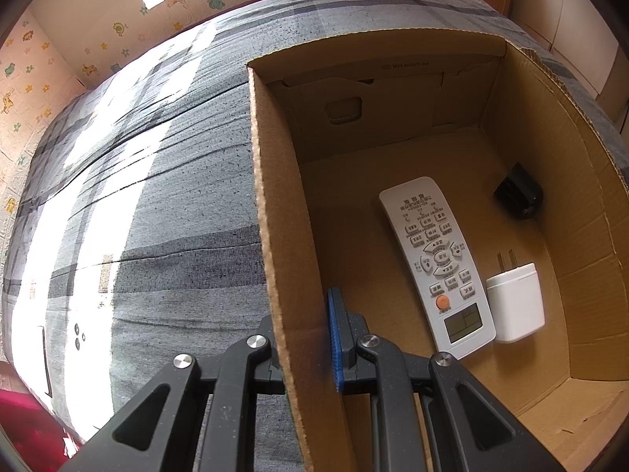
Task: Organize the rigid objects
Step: 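Move the right tool back and grasp the light-blue bottle, then carry the light-blue bottle into the box and release it with the right tool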
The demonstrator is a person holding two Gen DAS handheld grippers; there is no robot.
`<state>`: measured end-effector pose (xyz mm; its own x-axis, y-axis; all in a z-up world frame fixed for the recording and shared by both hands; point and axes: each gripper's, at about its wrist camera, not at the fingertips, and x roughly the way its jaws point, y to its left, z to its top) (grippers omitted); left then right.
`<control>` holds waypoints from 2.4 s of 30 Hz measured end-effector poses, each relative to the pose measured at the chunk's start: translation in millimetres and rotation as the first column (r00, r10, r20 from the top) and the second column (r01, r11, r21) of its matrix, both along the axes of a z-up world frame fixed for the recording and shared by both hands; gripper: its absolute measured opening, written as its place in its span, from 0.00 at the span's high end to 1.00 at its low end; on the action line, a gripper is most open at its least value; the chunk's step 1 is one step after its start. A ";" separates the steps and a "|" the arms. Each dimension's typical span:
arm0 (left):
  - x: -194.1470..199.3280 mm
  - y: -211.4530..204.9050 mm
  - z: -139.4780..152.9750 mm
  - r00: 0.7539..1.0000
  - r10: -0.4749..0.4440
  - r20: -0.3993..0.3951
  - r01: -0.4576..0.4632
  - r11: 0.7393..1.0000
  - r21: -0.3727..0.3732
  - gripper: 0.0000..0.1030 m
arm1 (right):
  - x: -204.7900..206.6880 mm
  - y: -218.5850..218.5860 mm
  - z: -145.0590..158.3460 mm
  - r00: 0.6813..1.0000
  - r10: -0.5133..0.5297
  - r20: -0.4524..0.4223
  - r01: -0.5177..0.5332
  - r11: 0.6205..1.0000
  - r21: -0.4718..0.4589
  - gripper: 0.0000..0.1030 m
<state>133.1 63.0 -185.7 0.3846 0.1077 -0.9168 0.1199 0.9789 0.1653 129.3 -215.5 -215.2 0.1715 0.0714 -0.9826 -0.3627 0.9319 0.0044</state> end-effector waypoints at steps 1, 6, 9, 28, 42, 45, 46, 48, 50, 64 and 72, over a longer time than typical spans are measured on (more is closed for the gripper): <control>0.1 -0.1 0.2 1.000 0.000 0.000 0.000 1.000 0.000 0.85 | -0.4 1.0 -2.1 1.000 0.015 -0.006 -0.015 1.000 -0.006 0.00; -0.1 0.6 -0.7 1.000 0.001 0.000 -0.001 1.000 0.000 0.85 | 2.6 4.1 -13.8 0.998 0.057 -0.037 -0.058 0.998 -0.026 0.00; 0.6 0.0 -0.7 1.000 0.000 -0.001 0.000 1.000 0.004 0.85 | 5.5 4.2 -19.8 0.997 0.064 -0.051 -0.066 0.997 -0.035 0.00; -0.3 1.9 -0.3 1.000 -0.001 0.000 0.001 1.000 0.005 0.85 | -11.9 8.1 -6.9 0.999 -0.002 -0.035 0.000 0.999 -0.033 0.12; -0.2 2.9 0.1 1.000 0.000 0.000 0.000 1.000 -0.002 0.85 | -12.9 7.5 61.7 0.992 -0.120 0.028 0.121 0.992 -0.029 0.12; 0.3 3.3 0.4 1.000 0.000 -0.002 0.000 1.000 -0.003 0.85 | -8.3 13.8 75.1 0.990 -0.132 0.048 0.134 0.990 -0.038 0.12; 0.4 3.4 0.5 1.000 0.001 -0.001 -0.001 1.000 -0.003 0.85 | -6.3 16.2 77.7 0.989 -0.136 0.056 0.138 0.989 -0.042 0.12; 0.2 2.8 0.7 1.000 0.000 0.000 0.000 1.000 -0.001 0.85 | -4.9 21.0 90.0 0.988 -0.138 0.073 0.141 0.990 -0.029 0.12; -0.1 3.0 0.8 1.000 0.001 0.002 -0.001 1.000 -0.002 0.85 | -4.0 24.7 100.3 0.986 -0.140 0.088 0.142 0.990 -0.018 0.12; -0.7 5.5 2.2 1.000 0.005 0.004 -0.004 1.000 -0.013 0.85 | 25.1 90.1 143.5 0.985 -0.070 0.159 0.061 0.996 0.066 0.12; -1.5 5.3 2.3 1.000 0.005 0.005 -0.005 1.000 -0.010 0.85 | 45.6 131.8 139.3 0.988 -0.008 0.156 -0.005 0.996 0.085 0.12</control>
